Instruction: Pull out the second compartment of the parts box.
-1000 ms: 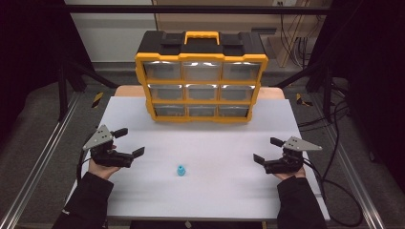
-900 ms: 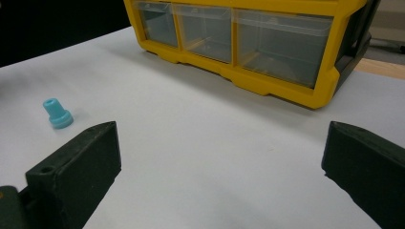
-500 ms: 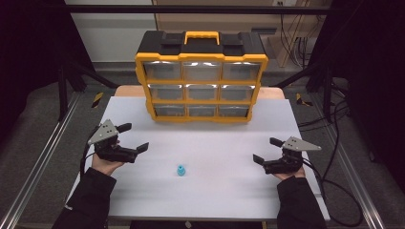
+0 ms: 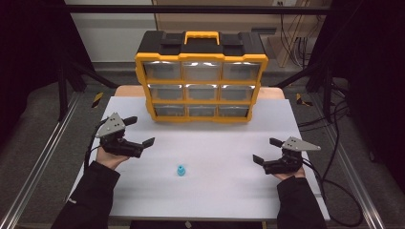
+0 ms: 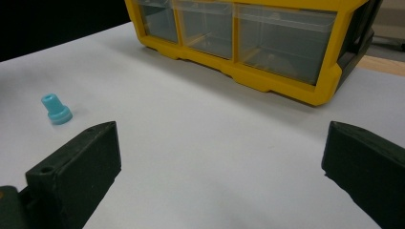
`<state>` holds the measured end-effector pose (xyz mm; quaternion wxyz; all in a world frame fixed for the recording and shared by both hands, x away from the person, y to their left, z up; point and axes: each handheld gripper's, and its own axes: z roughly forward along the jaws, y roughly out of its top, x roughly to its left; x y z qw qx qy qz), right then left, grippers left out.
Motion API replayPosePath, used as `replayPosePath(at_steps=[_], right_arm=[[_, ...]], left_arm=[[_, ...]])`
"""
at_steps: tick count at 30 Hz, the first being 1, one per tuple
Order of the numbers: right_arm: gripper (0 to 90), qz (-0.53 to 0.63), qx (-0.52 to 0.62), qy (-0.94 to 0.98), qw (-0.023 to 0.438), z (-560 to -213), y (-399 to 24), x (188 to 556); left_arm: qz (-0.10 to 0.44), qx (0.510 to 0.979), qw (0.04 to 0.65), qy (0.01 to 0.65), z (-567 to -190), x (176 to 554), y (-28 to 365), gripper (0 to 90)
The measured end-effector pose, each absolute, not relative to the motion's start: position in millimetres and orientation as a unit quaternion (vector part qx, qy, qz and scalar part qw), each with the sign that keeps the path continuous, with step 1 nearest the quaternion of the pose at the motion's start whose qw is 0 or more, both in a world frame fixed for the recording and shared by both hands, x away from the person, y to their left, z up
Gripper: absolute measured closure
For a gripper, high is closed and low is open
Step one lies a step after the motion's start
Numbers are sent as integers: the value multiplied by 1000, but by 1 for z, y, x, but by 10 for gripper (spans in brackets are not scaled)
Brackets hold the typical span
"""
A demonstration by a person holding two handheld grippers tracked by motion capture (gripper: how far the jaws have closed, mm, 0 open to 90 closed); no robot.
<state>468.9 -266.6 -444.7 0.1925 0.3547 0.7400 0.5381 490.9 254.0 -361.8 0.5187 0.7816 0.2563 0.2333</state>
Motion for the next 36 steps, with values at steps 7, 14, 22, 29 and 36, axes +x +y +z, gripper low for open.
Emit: replayPosePath(at_steps=[7,14,22,29,36], right_arm=[[2,538,355,740,192,-445,-266,469],[2,537,355,740,193,-445,-266,469],[2,537,355,741,191,-445,-266,469],[2,536,356,741,190,-446,-266,469],[2,537,355,741,192,-446,-266,470]], left_arm=[[238,786,516,245,-353,493,246,9],[243,791,511,233,-346,497,235,9],[244,797,504,226,-341,500,227,9],[249,802,498,217,-337,503,219,9],[252,806,492,212,-333,504,213,6]])
